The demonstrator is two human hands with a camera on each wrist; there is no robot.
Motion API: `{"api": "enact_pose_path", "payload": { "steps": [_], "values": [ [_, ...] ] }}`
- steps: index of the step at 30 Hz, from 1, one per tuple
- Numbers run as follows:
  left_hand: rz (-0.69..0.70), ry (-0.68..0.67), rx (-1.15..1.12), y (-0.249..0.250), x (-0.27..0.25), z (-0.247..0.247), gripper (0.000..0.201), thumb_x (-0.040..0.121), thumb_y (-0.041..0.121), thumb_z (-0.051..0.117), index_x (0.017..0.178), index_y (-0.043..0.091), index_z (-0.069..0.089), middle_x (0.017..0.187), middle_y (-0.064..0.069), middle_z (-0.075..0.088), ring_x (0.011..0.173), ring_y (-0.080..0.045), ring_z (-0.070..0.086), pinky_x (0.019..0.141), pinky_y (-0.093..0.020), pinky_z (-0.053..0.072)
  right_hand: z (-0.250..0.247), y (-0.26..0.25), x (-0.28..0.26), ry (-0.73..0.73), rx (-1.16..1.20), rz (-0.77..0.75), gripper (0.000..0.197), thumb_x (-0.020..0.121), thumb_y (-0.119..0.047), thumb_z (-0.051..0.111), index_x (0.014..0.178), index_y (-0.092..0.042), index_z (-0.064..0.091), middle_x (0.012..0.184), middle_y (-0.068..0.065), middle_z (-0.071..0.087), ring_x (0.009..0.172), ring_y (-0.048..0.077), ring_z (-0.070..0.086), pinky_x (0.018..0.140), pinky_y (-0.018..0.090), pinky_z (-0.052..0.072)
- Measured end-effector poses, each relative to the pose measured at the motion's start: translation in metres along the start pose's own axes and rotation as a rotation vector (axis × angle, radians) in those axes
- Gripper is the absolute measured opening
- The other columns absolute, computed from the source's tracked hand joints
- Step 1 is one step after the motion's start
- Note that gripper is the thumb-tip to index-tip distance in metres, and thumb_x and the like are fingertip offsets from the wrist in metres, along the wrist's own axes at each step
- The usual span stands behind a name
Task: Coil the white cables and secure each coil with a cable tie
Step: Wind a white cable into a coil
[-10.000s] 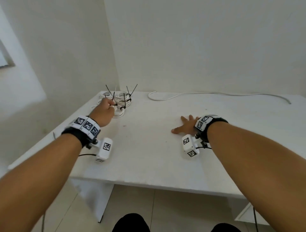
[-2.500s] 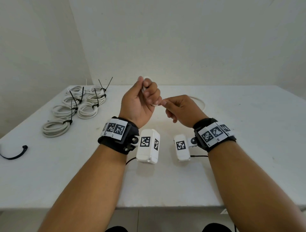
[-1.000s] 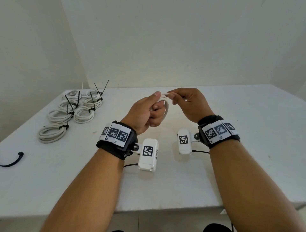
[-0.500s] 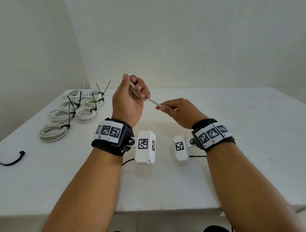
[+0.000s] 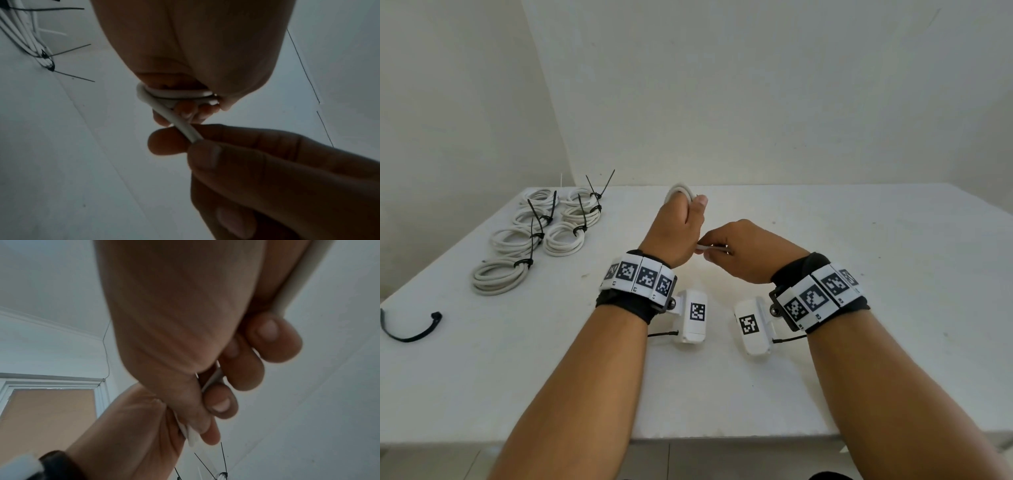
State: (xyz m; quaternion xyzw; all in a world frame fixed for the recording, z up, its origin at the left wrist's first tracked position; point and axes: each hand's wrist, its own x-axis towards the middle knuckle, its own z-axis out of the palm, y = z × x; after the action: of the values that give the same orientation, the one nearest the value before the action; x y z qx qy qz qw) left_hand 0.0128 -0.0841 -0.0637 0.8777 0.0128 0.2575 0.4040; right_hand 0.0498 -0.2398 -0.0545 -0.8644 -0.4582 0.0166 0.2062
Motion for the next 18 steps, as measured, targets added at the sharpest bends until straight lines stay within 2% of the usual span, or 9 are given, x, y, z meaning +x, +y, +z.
{"api": "enact_pose_path", "payload": {
  "steps": [3, 5, 7, 8, 11, 14, 16, 18],
  "values": [
    [-0.096, -0.046, 0.144, -0.002, 0.001, -0.006, 0.034, 0.105, 0.033, 0.034, 0.080, 0.011, 0.042, 0.085, -0.017, 0.056, 0.072, -0.024, 0.050, 0.072, -0.039, 0.045, -0.002, -0.002, -0.001, 0.005, -0.043, 0.014, 0.023, 0.100, -0.027, 0.052, 0.112, -0.025, 0.072, 0.092, -0.007, 0.069, 0.076, 0.010, 0.059, 0.073, 0.032, 0.053],
    [-0.203, -0.125, 0.189, -0.004, 0.002, -0.008, 0.032, 0.104, 0.032, 0.033, 0.088, 0.008, 0.047, 0.097, -0.021, 0.062, 0.081, -0.031, 0.058, 0.078, -0.042, 0.047, -0.004, 0.001, -0.002, 0.005, -0.046, 0.020, 0.020, 0.099, -0.029, 0.054, 0.106, -0.025, 0.073, 0.088, -0.008, 0.067, 0.071, 0.007, 0.056, 0.066, 0.027, 0.048],
    [-0.296, -0.249, 0.246, -0.003, 0.000, -0.007, 0.033, 0.103, 0.031, 0.031, 0.101, 0.004, 0.051, 0.100, -0.020, 0.066, 0.088, -0.031, 0.062, 0.077, -0.040, 0.047, -0.006, 0.003, -0.003, 0.009, -0.033, 0.018, 0.017, 0.097, -0.030, 0.058, 0.102, -0.026, 0.074, 0.084, -0.012, 0.065, 0.064, 0.002, 0.054, 0.061, 0.020, 0.040],
    [-0.324, -0.320, 0.271, -0.001, -0.001, -0.006, 0.032, 0.102, 0.031, 0.030, 0.102, 0.006, 0.051, 0.096, -0.018, 0.068, 0.084, -0.028, 0.063, 0.073, -0.037, 0.046, -0.007, 0.004, -0.004, 0.025, -0.017, 0.013, 0.016, 0.096, -0.029, 0.060, 0.101, -0.027, 0.074, 0.081, -0.014, 0.063, 0.062, -0.001, 0.053, 0.059, 0.017, 0.037],
    [-0.359, -0.484, 0.247, 0.006, -0.003, -0.003, 0.028, 0.099, 0.031, 0.031, 0.092, 0.012, 0.051, 0.071, -0.008, 0.071, 0.062, -0.017, 0.058, 0.063, -0.032, 0.041, -0.014, 0.009, -0.007, 0.103, 0.050, -0.028, 0.012, 0.094, -0.027, 0.065, 0.099, -0.025, 0.076, 0.073, -0.022, 0.059, 0.063, -0.006, 0.054, 0.060, 0.011, 0.035],
    [-0.422, -0.489, -0.046, 0.009, -0.004, -0.002, 0.040, 0.100, 0.036, 0.034, 0.081, 0.009, 0.056, 0.059, -0.003, 0.054, 0.046, -0.015, 0.043, 0.050, -0.025, 0.036, -0.020, 0.017, -0.010, 0.228, 0.165, -0.074, 0.005, 0.089, -0.023, 0.073, 0.091, -0.019, 0.077, 0.062, -0.023, 0.061, 0.058, -0.002, 0.055, 0.056, 0.008, 0.038],
    [-0.424, -0.473, -0.178, 0.013, -0.006, -0.002, 0.050, 0.102, 0.045, 0.031, 0.075, 0.010, 0.055, 0.055, 0.000, 0.044, 0.045, -0.013, 0.035, 0.045, -0.022, 0.030, -0.020, 0.021, -0.011, 0.305, 0.231, -0.076, 0.005, 0.084, -0.022, 0.078, 0.083, -0.018, 0.076, 0.058, -0.025, 0.060, 0.050, 0.004, 0.049, 0.051, 0.010, 0.036],
    [-0.402, -0.488, -0.253, 0.014, -0.007, -0.001, 0.054, 0.101, 0.053, 0.030, 0.070, 0.012, 0.049, 0.054, 0.001, 0.034, 0.044, -0.013, 0.026, 0.044, -0.023, 0.023, -0.020, 0.023, -0.011, 0.358, 0.258, -0.088, 0.005, 0.083, -0.022, 0.080, 0.081, -0.019, 0.076, 0.058, -0.021, 0.061, 0.049, 0.008, 0.046, 0.051, 0.012, 0.035]
  ]
}}
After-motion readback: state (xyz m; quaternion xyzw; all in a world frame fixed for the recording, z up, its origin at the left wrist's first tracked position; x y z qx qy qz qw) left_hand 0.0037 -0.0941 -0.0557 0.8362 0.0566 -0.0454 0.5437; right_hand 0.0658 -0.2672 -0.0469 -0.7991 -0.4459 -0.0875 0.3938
